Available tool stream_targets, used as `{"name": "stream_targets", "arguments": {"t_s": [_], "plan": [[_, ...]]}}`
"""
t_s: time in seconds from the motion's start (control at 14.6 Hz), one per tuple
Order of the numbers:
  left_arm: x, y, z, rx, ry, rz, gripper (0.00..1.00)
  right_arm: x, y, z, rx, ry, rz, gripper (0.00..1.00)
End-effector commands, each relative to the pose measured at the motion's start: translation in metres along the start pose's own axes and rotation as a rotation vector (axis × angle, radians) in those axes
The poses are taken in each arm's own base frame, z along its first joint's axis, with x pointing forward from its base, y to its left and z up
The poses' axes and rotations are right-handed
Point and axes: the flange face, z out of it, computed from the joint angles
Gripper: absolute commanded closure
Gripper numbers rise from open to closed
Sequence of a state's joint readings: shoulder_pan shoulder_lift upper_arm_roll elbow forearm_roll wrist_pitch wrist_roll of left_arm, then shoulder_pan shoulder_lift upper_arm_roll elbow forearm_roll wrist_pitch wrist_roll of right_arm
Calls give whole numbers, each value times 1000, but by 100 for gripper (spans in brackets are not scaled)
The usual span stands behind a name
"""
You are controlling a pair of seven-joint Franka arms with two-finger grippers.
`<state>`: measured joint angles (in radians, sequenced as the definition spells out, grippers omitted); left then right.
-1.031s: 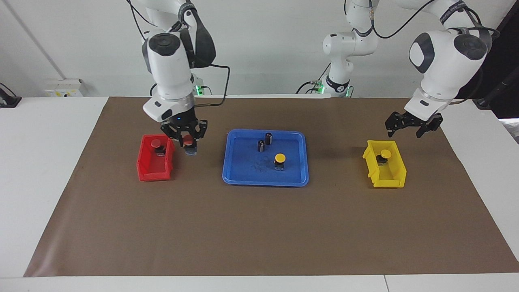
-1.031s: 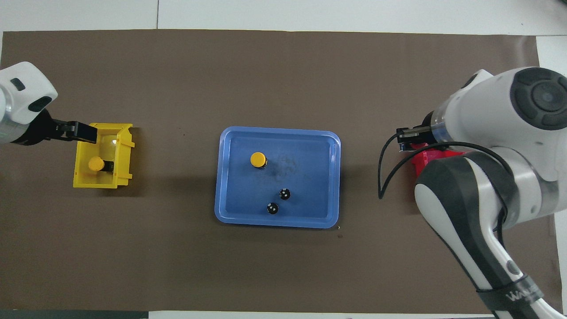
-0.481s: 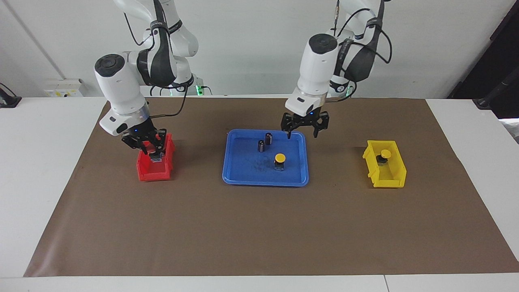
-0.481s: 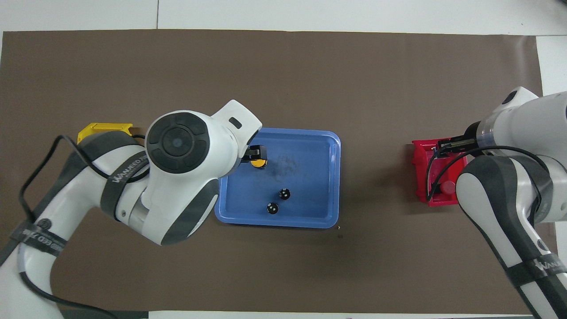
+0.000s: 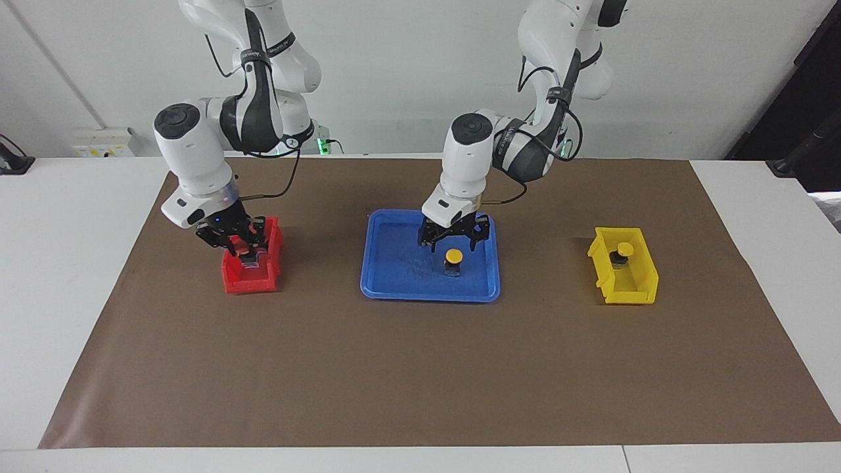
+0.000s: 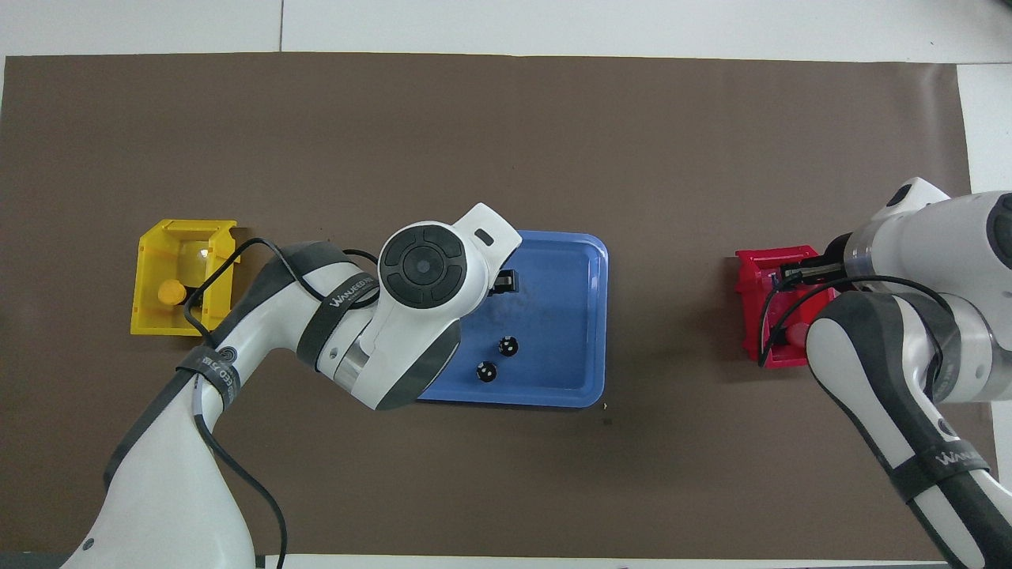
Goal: Sort red and yellow buttons by color
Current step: 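Release the red button while the left gripper grasps the last yellow button, then place the yellow button in the yellow bin while the right gripper withdraws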
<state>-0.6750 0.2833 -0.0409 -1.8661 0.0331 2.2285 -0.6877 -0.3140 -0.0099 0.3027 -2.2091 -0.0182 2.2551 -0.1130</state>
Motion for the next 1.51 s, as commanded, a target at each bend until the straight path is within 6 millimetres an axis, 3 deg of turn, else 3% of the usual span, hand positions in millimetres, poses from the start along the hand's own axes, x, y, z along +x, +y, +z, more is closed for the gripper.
{"name": "stream_targets", "arguments": {"t_s": [0.0,0.21,0.48,0.62,0.82,0.89,0.96,1.03,1.1,1.37,1.44], "plan": [[3,-2,5,-7,1,-23,17,-4,1,9,18,17,-10,89],[4,-5,8,-4,-3,-27,42,-13,0,28,16,35,-10,89],[6,-7,8,-8,1,-33,68,-16,1,37,18,33,-8,89],[7,-8,8,-7,2,-35,87,-23,4,49,18,40,-17,88],[10,-5,-5,0,-8,-48,96,-26,16,62,24,31,-9,86],[11,-5,-18,10,-21,-54,97,-26,14,62,24,31,-10,78],[14,-11,-35,26,-44,-65,98,-25,14,61,24,31,-10,55],[17,-26,-52,27,-72,-92,98,-25,14,60,25,28,-10,46],[32,-55,-65,27,-75,-139,98,-22,15,57,27,21,-9,31],[92,-175,-120,28,-80,-106,98,10,18,9,34,-3,-11,22],[101,-206,-125,29,-87,-89,99,15,18,-4,35,-12,-12,17]]}}
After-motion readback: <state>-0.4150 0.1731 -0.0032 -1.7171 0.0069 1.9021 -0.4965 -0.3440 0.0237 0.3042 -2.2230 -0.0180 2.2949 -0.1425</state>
